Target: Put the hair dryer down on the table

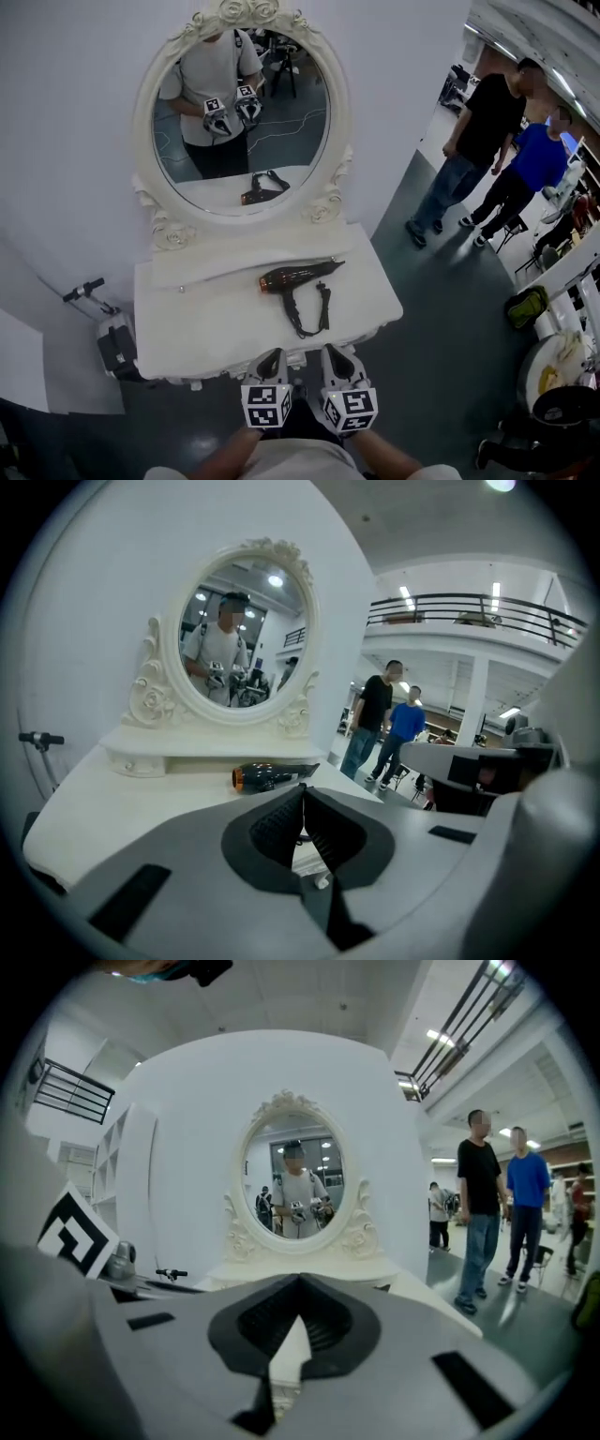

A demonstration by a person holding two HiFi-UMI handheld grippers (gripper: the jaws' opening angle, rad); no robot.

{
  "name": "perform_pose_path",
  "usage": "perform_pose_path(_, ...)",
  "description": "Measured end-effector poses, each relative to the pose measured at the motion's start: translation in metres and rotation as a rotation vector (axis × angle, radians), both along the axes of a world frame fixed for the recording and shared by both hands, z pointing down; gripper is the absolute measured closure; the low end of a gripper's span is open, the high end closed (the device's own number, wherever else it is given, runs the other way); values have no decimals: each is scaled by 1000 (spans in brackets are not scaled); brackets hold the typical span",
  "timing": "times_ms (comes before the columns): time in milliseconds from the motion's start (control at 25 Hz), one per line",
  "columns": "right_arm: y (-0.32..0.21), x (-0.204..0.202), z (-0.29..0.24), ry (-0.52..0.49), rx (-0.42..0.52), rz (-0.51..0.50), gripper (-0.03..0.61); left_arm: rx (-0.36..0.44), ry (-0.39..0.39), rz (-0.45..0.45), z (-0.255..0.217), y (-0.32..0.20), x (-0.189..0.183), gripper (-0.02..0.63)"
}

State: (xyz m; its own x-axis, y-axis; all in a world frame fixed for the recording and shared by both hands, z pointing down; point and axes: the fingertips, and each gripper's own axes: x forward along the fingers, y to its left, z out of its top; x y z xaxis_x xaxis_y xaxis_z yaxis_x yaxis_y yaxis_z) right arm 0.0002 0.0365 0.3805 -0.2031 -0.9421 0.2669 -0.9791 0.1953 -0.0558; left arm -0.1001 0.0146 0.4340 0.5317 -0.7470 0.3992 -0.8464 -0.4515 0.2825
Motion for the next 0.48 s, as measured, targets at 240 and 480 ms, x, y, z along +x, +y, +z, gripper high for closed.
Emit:
perform_pose_path(240,50,-22,-29,52,63,-31,563,86,32,41,-29,39,-11,606)
perform_pose_path(480,75,-29,-30,72,52,-27,563,96,29,80,-34,65,-13,606)
